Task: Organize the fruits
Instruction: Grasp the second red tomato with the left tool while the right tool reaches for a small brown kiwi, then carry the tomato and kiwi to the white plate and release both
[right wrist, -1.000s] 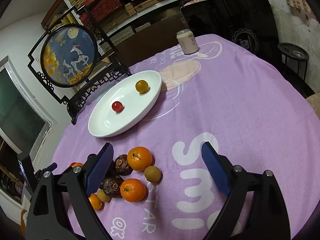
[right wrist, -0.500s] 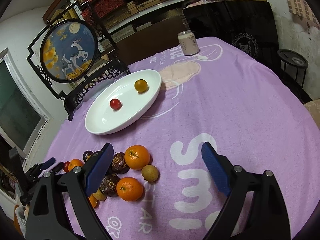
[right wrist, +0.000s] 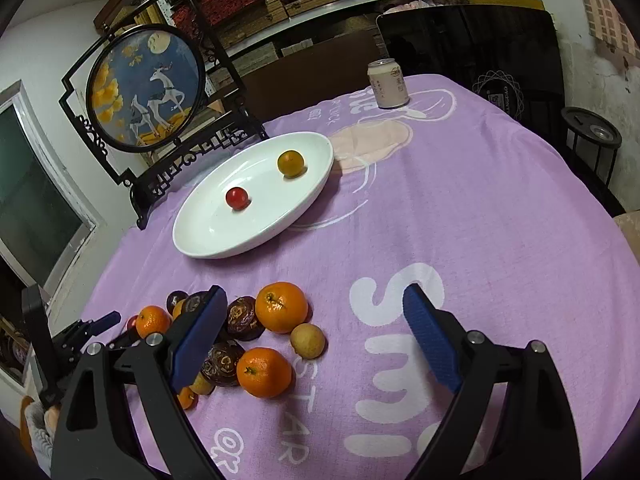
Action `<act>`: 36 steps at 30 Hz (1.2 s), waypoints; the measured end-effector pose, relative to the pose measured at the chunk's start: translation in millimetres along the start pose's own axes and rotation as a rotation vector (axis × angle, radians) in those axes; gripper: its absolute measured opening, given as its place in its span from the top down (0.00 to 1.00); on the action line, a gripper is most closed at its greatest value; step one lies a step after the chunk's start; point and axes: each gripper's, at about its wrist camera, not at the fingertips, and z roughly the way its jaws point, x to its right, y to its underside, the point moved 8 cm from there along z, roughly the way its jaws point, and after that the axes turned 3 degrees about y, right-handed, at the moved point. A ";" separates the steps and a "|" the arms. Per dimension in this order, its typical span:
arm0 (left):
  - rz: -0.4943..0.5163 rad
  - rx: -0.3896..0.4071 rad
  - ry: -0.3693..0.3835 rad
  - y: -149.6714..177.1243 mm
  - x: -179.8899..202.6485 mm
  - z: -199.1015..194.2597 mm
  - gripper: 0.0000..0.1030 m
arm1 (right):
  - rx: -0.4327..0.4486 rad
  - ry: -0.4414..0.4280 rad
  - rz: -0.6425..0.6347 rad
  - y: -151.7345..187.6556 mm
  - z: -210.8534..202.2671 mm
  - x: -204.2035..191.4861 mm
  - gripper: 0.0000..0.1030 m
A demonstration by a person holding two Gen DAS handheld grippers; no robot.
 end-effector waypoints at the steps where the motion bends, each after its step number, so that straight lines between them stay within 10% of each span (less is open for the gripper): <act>1: -0.003 -0.002 0.010 -0.1 0.4 0.9 0.40 | -0.003 0.004 -0.006 0.6 0.8 -0.4 0.13; 22: 0.055 -0.060 0.148 5.3 28.7 11.1 0.72 | -0.047 0.005 -0.052 12.4 5.8 -7.5 0.14; 29: 0.001 -0.061 0.142 5.8 21.0 9.0 0.72 | -0.092 -0.024 -0.132 39.7 0.2 -23.4 0.42; 36: -0.022 -0.065 0.134 6.6 17.1 9.6 0.72 | -0.102 0.045 -0.090 38.1 10.5 -6.5 0.49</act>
